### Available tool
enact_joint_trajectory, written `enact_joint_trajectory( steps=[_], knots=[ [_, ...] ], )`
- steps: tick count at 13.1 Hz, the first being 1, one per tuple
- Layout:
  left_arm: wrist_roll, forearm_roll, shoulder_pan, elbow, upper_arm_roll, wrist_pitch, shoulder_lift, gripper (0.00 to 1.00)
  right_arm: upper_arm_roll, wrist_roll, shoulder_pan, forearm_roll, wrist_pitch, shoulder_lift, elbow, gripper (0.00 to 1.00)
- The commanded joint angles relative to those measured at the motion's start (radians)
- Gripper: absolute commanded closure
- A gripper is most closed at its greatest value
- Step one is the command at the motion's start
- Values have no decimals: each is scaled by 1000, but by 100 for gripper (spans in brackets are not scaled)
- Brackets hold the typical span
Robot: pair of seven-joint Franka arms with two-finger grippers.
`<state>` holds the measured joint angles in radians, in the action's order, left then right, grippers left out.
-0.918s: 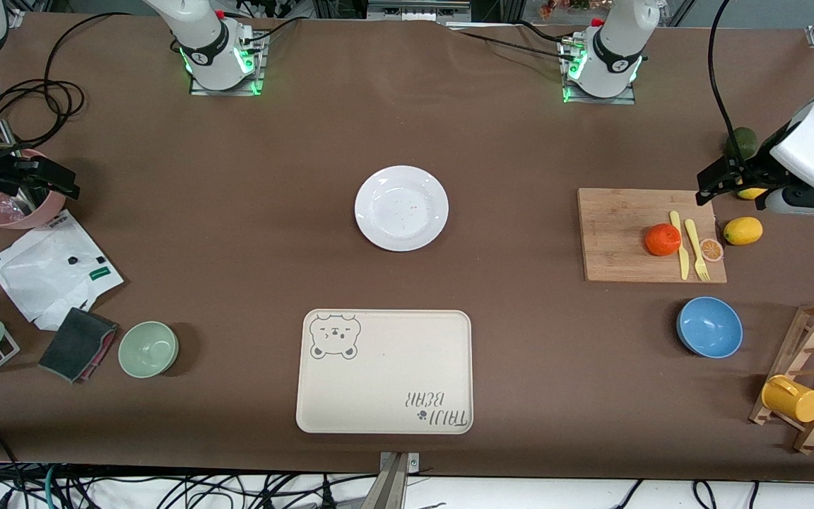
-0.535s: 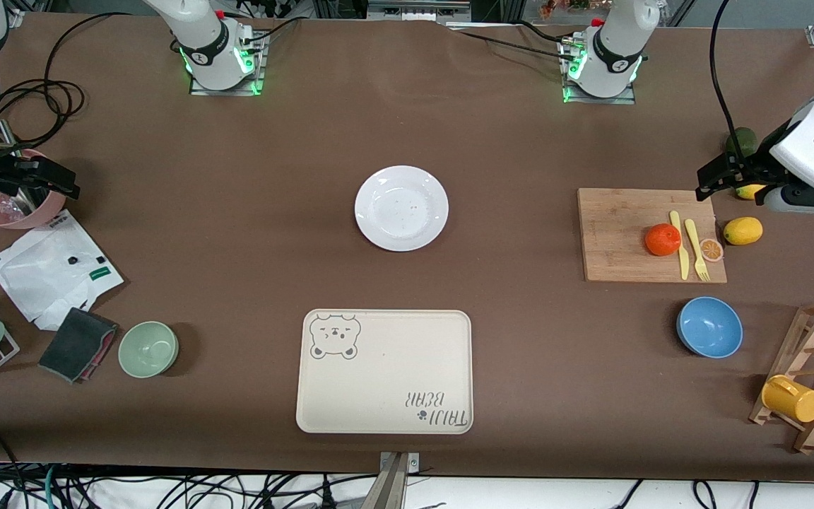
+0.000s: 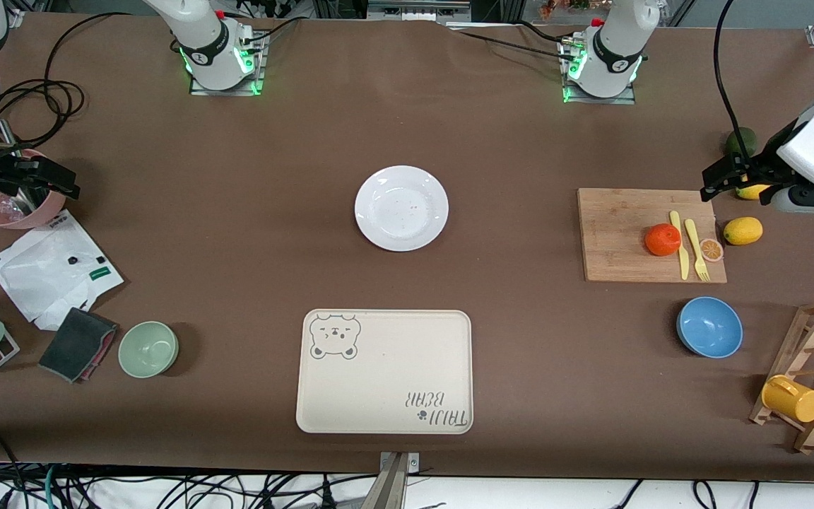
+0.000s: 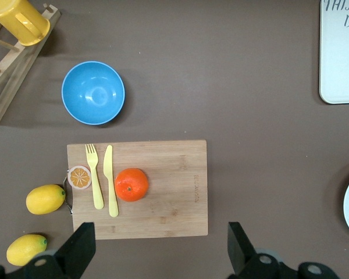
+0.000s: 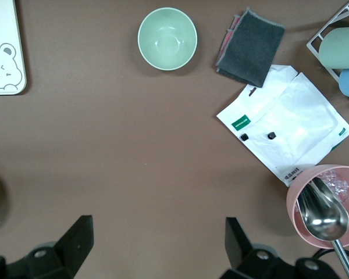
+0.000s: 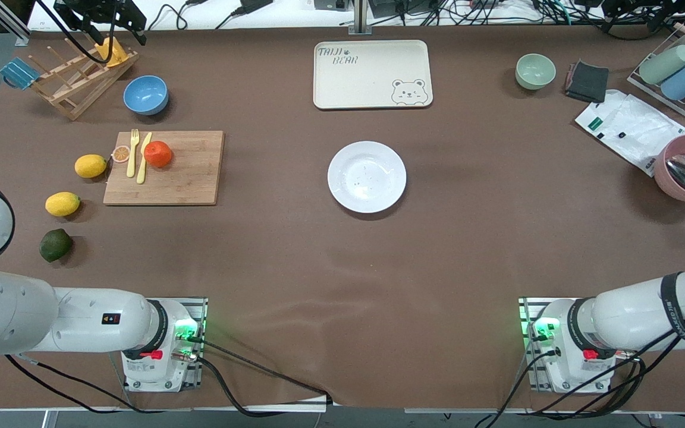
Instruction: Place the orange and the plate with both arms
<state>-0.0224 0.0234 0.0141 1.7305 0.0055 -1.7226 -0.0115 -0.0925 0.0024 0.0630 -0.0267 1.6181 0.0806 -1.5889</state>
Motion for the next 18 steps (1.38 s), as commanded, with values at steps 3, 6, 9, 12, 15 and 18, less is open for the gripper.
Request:
enact_joint_trajectory(
  steps=[3,6,9,12,15,18],
  knots=[
    [-5,12,0,-20,4,23,5,0,2,13,3,-4,0,-25,-22,0],
    [-2,12,1,-20,-1,23,5,0,2,11,3,-4,0,-25,-20,0],
    [-1,12,6,-22,-2,26,5,0,2,11,3,-4,0,-25,-22,0],
    [-2,10,6,-22,-1,26,5,0,2,11,3,-4,0,-25,-22,0],
    [-2,10,4,-23,-1,35,5,0,2,11,3,-4,-1,-25,-22,0],
    [-1,10,4,-22,-2,37,5,0,2,11,3,-4,0,-25,-22,0]
  ],
)
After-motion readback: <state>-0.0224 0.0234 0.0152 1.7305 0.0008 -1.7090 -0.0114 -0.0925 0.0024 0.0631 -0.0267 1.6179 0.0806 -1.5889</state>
